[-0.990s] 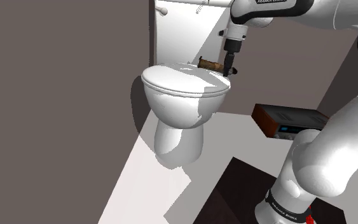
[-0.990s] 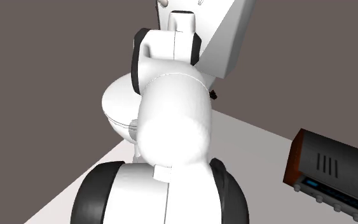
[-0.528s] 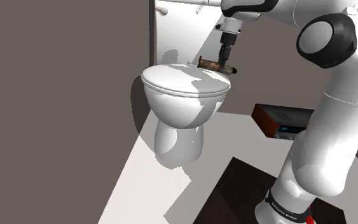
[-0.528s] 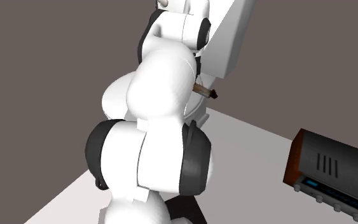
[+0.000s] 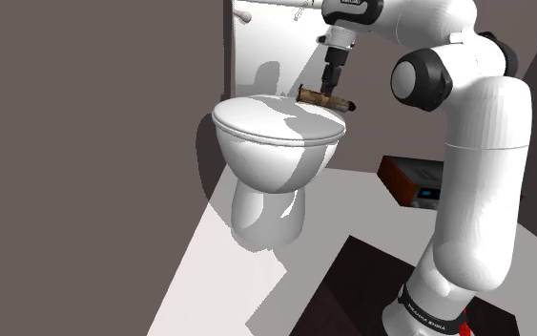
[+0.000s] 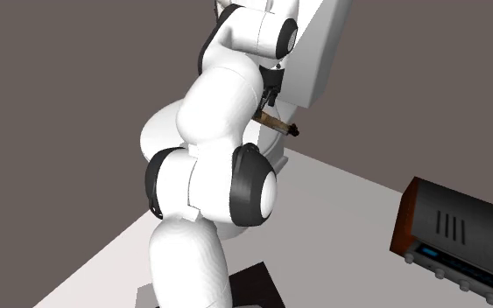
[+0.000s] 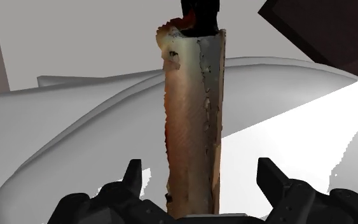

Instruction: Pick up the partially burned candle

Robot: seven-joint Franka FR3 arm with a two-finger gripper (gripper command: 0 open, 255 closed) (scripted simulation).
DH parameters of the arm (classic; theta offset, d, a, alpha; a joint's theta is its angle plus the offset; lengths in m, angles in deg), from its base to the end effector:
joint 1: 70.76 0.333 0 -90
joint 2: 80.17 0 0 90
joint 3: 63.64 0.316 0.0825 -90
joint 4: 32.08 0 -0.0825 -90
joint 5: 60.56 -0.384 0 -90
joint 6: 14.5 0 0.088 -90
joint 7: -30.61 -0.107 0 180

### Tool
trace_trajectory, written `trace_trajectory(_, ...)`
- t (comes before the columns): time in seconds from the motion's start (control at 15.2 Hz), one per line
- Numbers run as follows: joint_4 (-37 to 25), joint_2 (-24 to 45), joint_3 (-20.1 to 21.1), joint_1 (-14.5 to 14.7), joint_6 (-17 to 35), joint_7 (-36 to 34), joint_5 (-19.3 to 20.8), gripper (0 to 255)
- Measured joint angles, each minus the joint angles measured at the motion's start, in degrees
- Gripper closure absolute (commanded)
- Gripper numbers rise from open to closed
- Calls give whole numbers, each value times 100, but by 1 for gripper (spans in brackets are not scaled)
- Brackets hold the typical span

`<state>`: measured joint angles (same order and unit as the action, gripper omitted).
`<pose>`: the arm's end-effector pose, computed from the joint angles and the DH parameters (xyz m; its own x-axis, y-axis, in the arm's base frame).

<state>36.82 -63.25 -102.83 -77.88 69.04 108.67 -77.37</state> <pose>0.4975 -0.3680 0.6441 0.8125 0.5729 0.1079 0.5763 -0.8172 -0.0001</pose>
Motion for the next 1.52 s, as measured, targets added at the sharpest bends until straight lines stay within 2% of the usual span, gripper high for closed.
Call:
trace_trajectory(0.33,540,-164,4,144,402,10,112,0)
trace_trajectory(0.4,570,-174,6,154,426,7,118,255)
trace_trajectory(1.12,551,-168,6,150,414,7,114,255)
trace_trajectory(1.52,-272,116,5,-86,-170,9,-81,255)
